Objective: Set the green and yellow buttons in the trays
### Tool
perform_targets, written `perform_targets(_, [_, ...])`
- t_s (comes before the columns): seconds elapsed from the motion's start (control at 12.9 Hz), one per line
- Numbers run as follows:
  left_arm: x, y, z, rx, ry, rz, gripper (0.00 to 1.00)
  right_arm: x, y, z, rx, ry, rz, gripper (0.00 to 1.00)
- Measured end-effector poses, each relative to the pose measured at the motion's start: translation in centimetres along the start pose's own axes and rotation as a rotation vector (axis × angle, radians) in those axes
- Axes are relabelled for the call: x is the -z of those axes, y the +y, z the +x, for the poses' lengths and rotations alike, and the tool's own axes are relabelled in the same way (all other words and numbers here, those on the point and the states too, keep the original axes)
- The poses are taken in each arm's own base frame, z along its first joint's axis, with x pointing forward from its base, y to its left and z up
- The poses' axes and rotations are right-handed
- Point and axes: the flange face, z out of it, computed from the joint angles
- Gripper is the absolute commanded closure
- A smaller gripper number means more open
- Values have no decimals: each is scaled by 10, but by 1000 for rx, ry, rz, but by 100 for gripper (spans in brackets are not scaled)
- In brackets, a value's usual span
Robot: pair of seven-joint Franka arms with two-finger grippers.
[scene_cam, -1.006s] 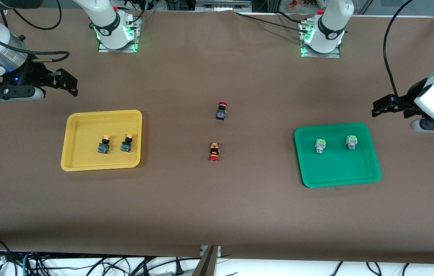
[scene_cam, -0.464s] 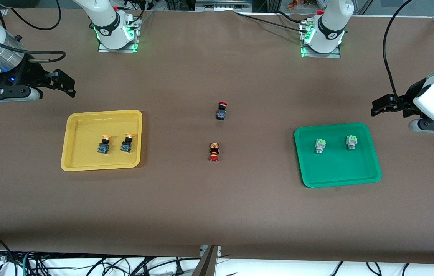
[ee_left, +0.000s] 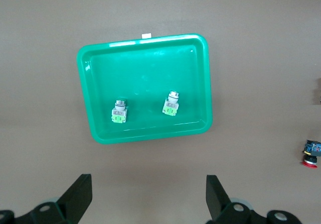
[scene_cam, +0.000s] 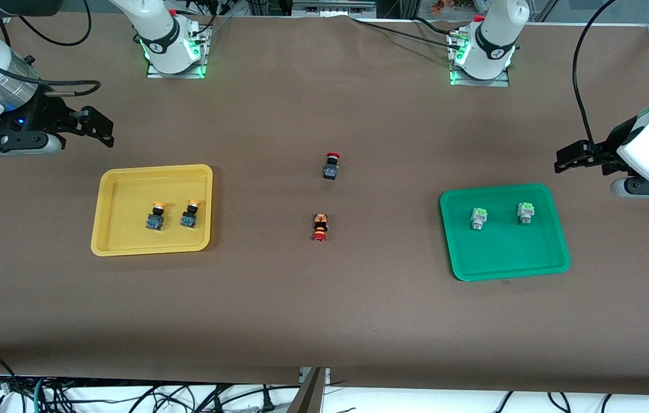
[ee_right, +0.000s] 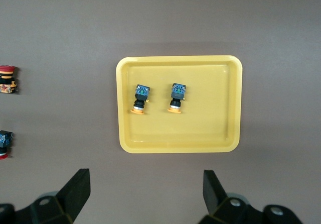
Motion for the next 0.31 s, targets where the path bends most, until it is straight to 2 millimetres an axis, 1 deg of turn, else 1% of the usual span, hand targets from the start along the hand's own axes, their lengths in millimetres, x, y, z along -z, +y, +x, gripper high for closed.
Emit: perform_targets(0.31, [0, 0, 0, 0, -1, 0, 0, -5, 0, 4, 0, 2, 1, 1])
